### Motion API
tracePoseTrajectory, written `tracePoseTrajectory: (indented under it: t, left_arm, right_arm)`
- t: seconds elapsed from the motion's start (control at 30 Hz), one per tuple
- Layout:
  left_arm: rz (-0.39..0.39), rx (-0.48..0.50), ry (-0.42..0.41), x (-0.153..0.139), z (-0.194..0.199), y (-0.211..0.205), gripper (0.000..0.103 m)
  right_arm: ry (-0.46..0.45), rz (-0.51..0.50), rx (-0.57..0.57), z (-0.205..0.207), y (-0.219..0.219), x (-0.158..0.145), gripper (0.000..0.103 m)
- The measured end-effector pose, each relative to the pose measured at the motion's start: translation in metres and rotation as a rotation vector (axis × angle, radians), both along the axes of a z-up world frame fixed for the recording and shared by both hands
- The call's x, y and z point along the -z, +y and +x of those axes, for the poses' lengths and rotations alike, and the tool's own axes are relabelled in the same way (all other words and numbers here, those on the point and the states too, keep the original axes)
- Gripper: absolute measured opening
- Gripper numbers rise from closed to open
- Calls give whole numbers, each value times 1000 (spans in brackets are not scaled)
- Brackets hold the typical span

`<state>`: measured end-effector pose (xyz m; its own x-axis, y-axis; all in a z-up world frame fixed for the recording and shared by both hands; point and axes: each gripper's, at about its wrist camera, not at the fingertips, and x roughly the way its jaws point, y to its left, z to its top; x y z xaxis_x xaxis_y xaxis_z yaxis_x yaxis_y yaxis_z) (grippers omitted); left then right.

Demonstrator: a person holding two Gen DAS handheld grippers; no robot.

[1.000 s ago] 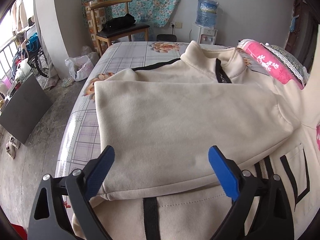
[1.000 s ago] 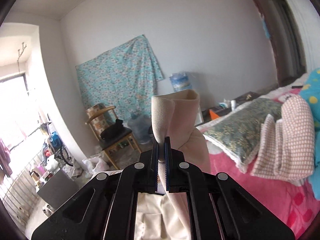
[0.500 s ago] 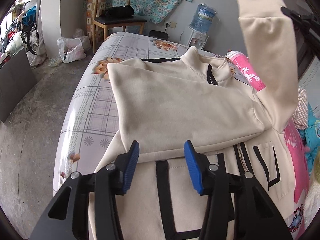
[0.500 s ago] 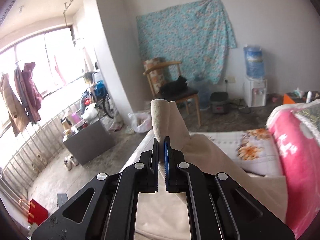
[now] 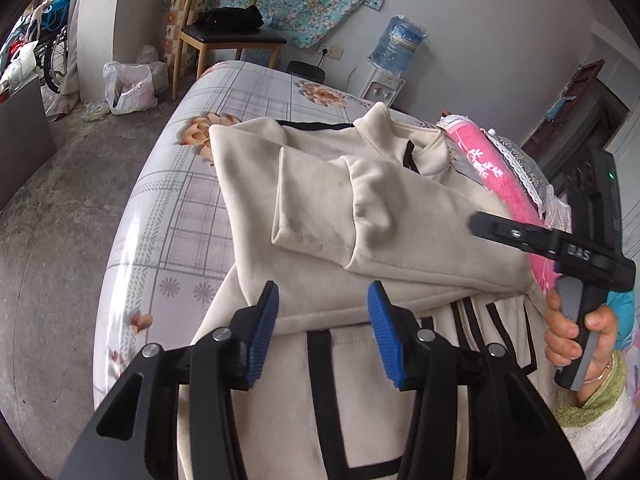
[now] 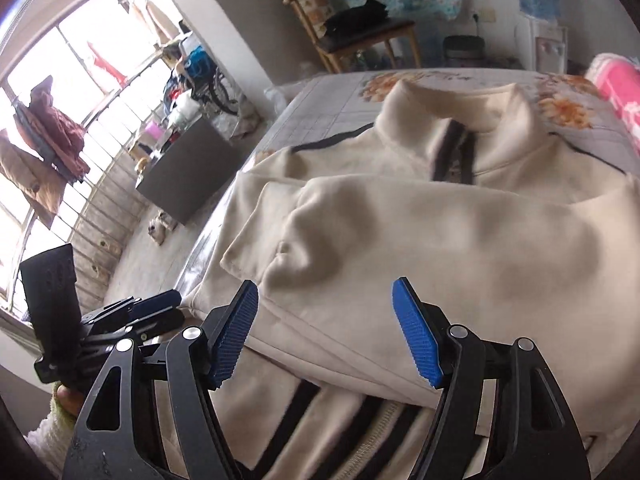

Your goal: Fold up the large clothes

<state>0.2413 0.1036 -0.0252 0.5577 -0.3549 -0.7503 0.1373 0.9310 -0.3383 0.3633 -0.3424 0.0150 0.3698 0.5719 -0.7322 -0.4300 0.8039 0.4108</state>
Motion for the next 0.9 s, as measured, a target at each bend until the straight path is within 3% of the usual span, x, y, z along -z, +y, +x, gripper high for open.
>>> tracePoseTrajectory:
  t: [0.1,0.2,0.3,0.4,0.53,0.63,0.83,0.9]
  left_arm:
    - [20,-45,3,1,31,-4,45]
    - [71,-93,65,16,69,-7,43]
    - [125,-91,103,30,91,-16,25]
    - [195,-88,81,30,93,-23,10]
    - [193,-97,-8,6,73,-23,6]
    - [242,-106,-77,-14,51,-26,6]
    - [278,-140,16,15,50,-15,7]
    - [268,-146,33,24,49,-12,7]
  right_arm:
    - [-30,16,127,-2,-64,-16,67]
    - [-34,27,250,-5,-122,-22,67]
    - [-27,35,334,-16,-167,-18,67]
    - [-14,23,395,-24,-199,-11,67]
    - [6,18,448,-24,-225,2,62]
    - [5,-21,465,-17,-228,7,55]
    - [36,-99,468,21,-220,27,34]
    - [59,-96,478,39,-219,34,32]
